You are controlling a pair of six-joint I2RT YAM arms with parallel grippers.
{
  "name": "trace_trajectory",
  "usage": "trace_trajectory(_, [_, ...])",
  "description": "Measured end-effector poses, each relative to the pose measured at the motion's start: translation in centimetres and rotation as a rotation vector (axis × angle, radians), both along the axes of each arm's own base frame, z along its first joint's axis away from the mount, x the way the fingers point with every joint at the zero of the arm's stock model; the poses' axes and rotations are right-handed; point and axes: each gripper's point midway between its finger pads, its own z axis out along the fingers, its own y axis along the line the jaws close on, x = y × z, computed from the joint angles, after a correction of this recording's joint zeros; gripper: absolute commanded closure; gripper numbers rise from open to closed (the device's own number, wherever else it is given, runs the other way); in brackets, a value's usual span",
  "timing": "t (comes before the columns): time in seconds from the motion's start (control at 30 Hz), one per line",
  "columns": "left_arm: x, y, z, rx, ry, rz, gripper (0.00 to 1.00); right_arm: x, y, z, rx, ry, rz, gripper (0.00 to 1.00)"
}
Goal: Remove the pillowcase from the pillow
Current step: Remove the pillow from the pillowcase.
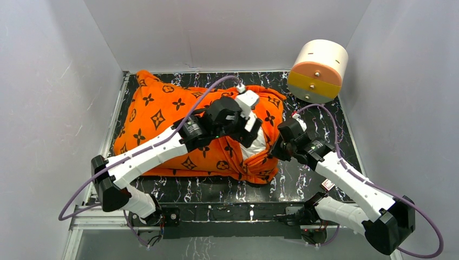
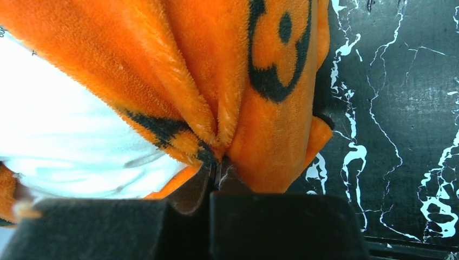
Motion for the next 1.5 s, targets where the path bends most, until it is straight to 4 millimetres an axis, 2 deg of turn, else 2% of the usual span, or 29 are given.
trace_trajectory(0.07, [-0.6, -2.0, 1.4, 0.009, -0.056, -0.074, 0.05, 0.0, 0.0, 0.1, 0.004, -0.003, -0.004, 1.0])
trace_trajectory(0.13, [-0.9, -3.5, 1.4, 0.038, -0.092, -0.134, 0.05, 0.1, 0.0, 0.3, 0.014, -0.007, -0.016, 1.0])
trace_trajectory(0.23, [-1.3, -4.7, -1.6, 0.136, -0.097, -0.203, 0.06, 0.0, -0.2, 0.8, 0.044, -0.038, -0.04, 1.0])
trace_trajectory(0.33, [-0.2, -4.2, -5.8, 0.276, -0.08, -0.188, 0.1, -0.1, -0.5, 1.6, 0.08, -0.075, -0.062, 1.0])
trace_trajectory(0.47, [1.2, -3.3, -9.3, 0.403, -0.077, -0.137, 0.22, -0.2, -0.6, 1.9, 0.099, -0.087, -0.079, 1.0])
trace_trajectory(0.5, [1.5, -3.2, -9.6, 0.417, -0.082, -0.127, 0.29, -0.1, -0.6, 1.8, 0.097, -0.085, -0.083, 1.0])
trace_trajectory(0.6, [1.7, -3.0, -9.7, 0.419, -0.088, -0.099, 0.64, 0.0, -0.7, 1.5, 0.09, -0.076, -0.097, 1.0])
trace_trajectory(0.63, [1.9, -2.9, -9.7, 0.421, -0.092, -0.088, 0.83, 0.0, -0.7, 1.5, 0.087, -0.075, -0.101, 1.0])
trace_trajectory(0.67, [2.0, -2.7, -9.9, 0.421, -0.091, -0.075, 0.95, 0.0, -0.8, 1.4, 0.085, -0.075, -0.104, 1.0])
trace_trajectory(0.7, [2.0, -2.6, -10.1, 0.419, -0.089, -0.064, 1.0, 0.0, -0.8, 1.4, 0.084, -0.073, -0.105, 1.0])
trace_trajectory(0.87, [2.2, -2.0, -10.8, 0.399, -0.079, -0.026, 1.0, -0.1, -1.0, 1.2, 0.074, -0.067, -0.108, 1.0])
trace_trajectory(0.9, [2.1, -2.0, -10.8, 0.389, -0.078, -0.021, 1.0, -0.2, -1.0, 1.2, 0.071, -0.066, -0.106, 0.97])
trace_trajectory(1.07, [1.7, -1.7, -10.1, 0.32, -0.074, 0.011, 1.0, -0.5, -0.5, 1.4, 0.065, -0.066, -0.044, 0.77])
trace_trajectory(1.13, [1.7, -1.5, -9.8, 0.298, -0.066, 0.026, 1.0, -0.6, 0.0, 1.9, 0.074, -0.066, -0.001, 0.65])
trace_trajectory(1.2, [1.7, -1.5, -9.7, 0.278, -0.06, 0.041, 1.0, -0.7, 0.6, 2.4, 0.092, -0.068, 0.034, 0.47])
trace_trajectory(1.23, [1.8, -1.4, -9.7, 0.269, -0.056, 0.046, 1.0, -0.9, 1.0, 2.7, 0.108, -0.07, 0.059, 0.44])
trace_trajectory(1.37, [1.7, -1.4, -9.7, 0.248, -0.041, 0.059, 1.0, -1.5, 3.0, 3.3, 0.184, -0.05, 0.159, 0.41])
trace_trajectory(1.5, [1.7, -1.5, -9.7, 0.239, -0.031, 0.063, 1.0, -1.5, 4.5, 2.7, 0.207, 0.007, 0.2, 0.38])
